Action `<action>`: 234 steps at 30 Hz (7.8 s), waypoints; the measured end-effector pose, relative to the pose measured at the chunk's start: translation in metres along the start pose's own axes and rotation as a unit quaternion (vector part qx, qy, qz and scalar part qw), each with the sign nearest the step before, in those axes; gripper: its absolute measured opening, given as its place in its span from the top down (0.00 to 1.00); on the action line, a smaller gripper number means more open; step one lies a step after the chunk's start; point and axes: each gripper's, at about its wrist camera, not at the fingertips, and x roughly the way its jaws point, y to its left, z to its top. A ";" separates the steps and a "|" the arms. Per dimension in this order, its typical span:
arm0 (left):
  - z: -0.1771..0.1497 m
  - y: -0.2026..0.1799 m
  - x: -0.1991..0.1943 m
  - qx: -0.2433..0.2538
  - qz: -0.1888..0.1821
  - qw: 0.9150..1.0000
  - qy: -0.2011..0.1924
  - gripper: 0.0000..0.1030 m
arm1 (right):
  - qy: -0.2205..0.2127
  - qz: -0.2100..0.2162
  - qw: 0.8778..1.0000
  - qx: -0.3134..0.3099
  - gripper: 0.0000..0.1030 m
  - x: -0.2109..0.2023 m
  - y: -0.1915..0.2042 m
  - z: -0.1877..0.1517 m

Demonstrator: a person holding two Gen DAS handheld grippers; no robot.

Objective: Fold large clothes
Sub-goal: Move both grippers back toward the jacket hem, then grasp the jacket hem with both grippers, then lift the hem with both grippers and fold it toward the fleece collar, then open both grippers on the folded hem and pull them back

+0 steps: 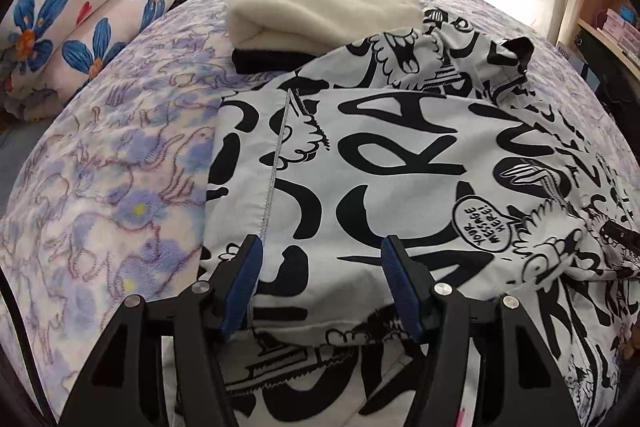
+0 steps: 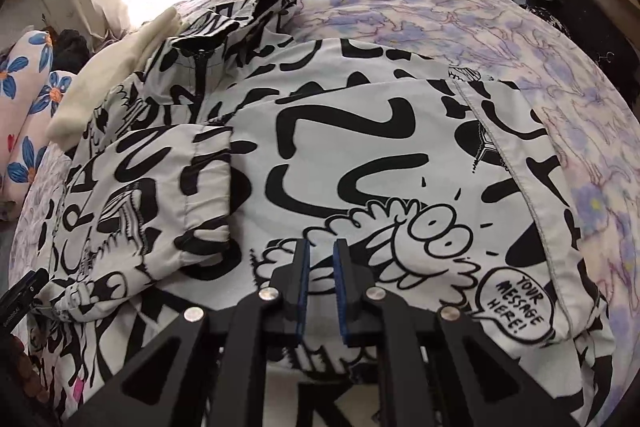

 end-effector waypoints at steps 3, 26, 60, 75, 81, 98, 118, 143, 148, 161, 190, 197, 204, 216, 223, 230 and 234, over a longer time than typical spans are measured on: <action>-0.004 -0.002 -0.019 0.002 0.000 1.000 -0.013 0.42 | -0.011 0.008 1.000 -0.005 0.89 -0.016 0.006 -0.005; -0.065 0.039 -0.169 -0.017 -0.002 0.995 -0.098 0.23 | -0.116 0.033 0.992 -0.046 0.88 -0.169 0.017 -0.076; -0.202 0.071 -0.108 0.010 -0.108 0.991 0.079 0.17 | 0.003 0.011 0.997 0.075 0.67 -0.182 -0.147 -0.220; -0.207 0.073 -0.101 0.004 -0.142 0.986 0.086 0.11 | 0.030 0.171 0.975 0.138 0.54 -0.154 -0.162 -0.243; -0.208 0.072 -0.102 0.008 -0.135 0.987 0.086 0.18 | 0.028 0.166 0.978 0.124 0.54 -0.153 -0.157 -0.243; -0.146 0.066 -0.145 -0.071 -0.226 0.967 0.090 0.93 | -0.094 0.163 0.980 0.061 0.85 -0.222 -0.114 -0.183; 0.091 0.052 -0.033 -0.146 -0.248 0.956 0.062 0.74 | -0.128 0.177 0.960 0.177 0.69 -0.113 -0.111 0.076; 0.115 0.011 0.111 0.050 -0.087 0.991 0.093 0.10 | 0.043 -0.003 0.997 -0.057 0.57 0.061 -0.091 0.109; 0.121 0.014 0.119 0.033 -0.112 0.990 0.082 0.30 | 0.060 0.013 0.996 -0.070 0.57 0.078 -0.090 0.112; 0.131 -0.008 0.056 0.068 -0.055 0.996 -0.014 0.96 | -0.094 0.017 0.995 -0.039 0.94 0.002 -0.085 0.103; 0.154 -0.015 0.093 0.014 0.012 0.998 -0.067 0.60 | -0.053 -0.051 0.996 0.048 0.86 0.060 -0.068 0.144; 0.141 -0.054 0.053 0.059 -0.027 0.995 -0.079 0.60 | -0.065 0.022 0.997 -0.029 0.86 0.035 0.008 0.132; 0.135 -0.097 0.097 0.081 -0.036 0.995 -0.051 0.60 | -0.013 0.072 0.995 -0.063 0.87 0.093 0.074 0.123; 0.151 0.001 0.134 0.024 -0.052 0.998 -0.037 0.62 | -0.045 -0.059 0.997 -0.011 1.00 0.096 -0.083 0.131; 0.150 0.047 0.135 -0.065 -0.046 0.997 -0.013 0.45 | -0.035 -0.033 0.998 0.043 1.00 0.080 -0.104 0.128; 0.118 0.028 0.064 0.006 -0.032 0.998 -0.044 0.45 | -0.051 0.046 0.997 -0.025 0.98 0.025 -0.043 0.085; 0.077 0.015 0.038 0.019 -0.056 0.998 -0.035 0.45 | -0.034 0.090 0.994 -0.054 0.98 0.011 -0.011 0.046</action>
